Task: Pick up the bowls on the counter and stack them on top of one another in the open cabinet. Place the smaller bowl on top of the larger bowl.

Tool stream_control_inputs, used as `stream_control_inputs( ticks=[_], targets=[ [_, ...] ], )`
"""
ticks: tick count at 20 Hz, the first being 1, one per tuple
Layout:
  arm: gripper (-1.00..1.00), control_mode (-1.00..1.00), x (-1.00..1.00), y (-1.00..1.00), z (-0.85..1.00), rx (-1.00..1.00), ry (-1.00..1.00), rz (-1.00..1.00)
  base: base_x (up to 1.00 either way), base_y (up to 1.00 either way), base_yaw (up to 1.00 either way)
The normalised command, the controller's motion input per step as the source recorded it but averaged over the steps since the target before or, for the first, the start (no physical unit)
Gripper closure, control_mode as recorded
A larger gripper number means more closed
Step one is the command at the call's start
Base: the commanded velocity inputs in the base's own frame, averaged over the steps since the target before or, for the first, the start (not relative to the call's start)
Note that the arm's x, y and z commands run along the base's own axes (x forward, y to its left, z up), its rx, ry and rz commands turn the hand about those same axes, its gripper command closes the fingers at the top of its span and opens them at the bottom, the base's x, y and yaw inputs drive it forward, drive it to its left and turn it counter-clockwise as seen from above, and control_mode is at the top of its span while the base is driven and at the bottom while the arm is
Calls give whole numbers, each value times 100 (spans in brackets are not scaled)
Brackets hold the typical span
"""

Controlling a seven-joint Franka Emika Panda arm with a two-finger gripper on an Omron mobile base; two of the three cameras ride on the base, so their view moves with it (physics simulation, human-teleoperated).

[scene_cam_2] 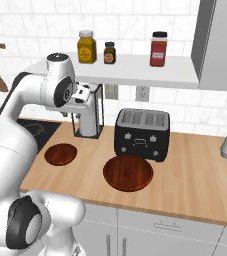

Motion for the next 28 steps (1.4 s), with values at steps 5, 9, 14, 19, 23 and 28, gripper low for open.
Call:
stream_control_inputs(
  ticks=[5, 9, 14, 19, 23, 28],
  targets=[
    [-100, -100, 4, 10, -56, -3, -14, 0, 0, 0, 0],
    [-100, -100, 21, 10, -70, 0, -17, 0, 0, 0, 0],
    [-100, -100, 31, 0, -55, 6, -7, 0, 0, 0, 0],
    [-100, -100, 56, -2, -34, 39, 13, -5, 0, 0, 0],
    [-100, -100, 34, 0, -32, 32, 22, -5, 0, 0, 0],
    [-100, -100, 9, 11, -49, 3, 8, -1, 0, 0, 0]
  ],
)
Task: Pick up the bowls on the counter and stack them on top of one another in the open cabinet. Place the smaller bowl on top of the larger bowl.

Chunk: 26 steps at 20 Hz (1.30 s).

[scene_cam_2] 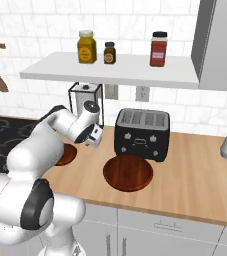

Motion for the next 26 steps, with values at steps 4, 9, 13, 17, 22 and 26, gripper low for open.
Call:
stream_control_inputs(
  ticks=[4, 9, 13, 17, 22, 26],
  targets=[
    [-100, -100, 9, 22, -61, -3, 1, 0, 0, 0, 0],
    [-100, -100, 15, 28, -58, -3, 2, -1, 0, 0, 0],
    [-100, -100, 5, 24, -49, -1, 5, -1, 0, 0, 0],
    [-100, -100, 0, 22, -42, 0, 6, -1, 0, 0, 0],
    [-100, -100, 1, 19, -41, -1, 4, -1, 0, 0, 0],
    [-100, -100, 8, 15, -33, -1, 0, -1, 0, 0, 0]
  ],
)
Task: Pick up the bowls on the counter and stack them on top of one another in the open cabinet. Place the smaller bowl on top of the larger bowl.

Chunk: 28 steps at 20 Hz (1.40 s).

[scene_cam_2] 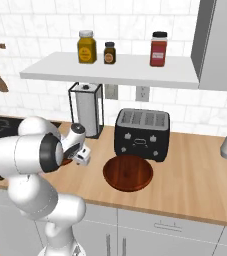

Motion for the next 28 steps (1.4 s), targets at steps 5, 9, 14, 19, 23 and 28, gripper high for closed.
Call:
stream_control_inputs(
  ticks=[5, 9, 14, 19, 23, 28],
  targets=[
    [100, -100, 11, 17, -30, -2, 0, -1, 0, 0, 0],
    [100, -100, 7, 21, -22, -2, 0, -1, 0, 0, 0],
    [100, -100, 0, 11, -5, 0, 0, 0, 0, 0, 0],
    [100, -100, -54, -5, 23, 0, -7, -3, 0, 0, 0],
    [100, -100, -77, -39, 65, 0, -12, 0, 0, 0, 0],
    [100, -100, -56, -52, 95, 10, -1, 0, 0, 0, 0]
  ],
)
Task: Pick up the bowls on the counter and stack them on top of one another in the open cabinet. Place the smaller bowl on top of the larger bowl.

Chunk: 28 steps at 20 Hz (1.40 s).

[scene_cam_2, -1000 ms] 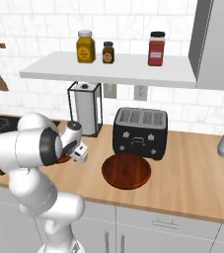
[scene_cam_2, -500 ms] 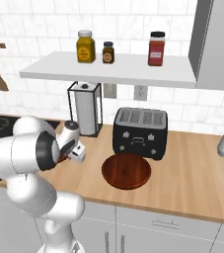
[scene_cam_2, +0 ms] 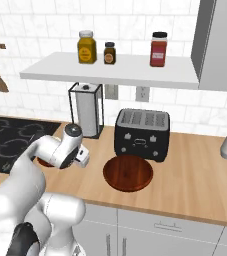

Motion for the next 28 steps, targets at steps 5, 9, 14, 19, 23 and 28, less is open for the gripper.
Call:
stream_control_inputs(
  ticks=[5, 9, 14, 19, 23, 28],
  targets=[
    [100, -100, -19, -48, 100, 14, 4, -3, 0, 0, 0],
    [100, -100, -16, -76, 63, 8, 17, -15, 0, 0, 0],
    [100, -100, -1, -100, 40, 3, 27, -22, 0, 0, 0],
    [100, -100, -15, -100, 10, 3, 17, -19, 0, 0, 0],
    [100, -100, -14, -100, 0, 0, 0, -17, 0, 0, 0],
    [100, -100, -1, -85, -13, 0, 0, -15, 0, 0, 0]
  ],
)
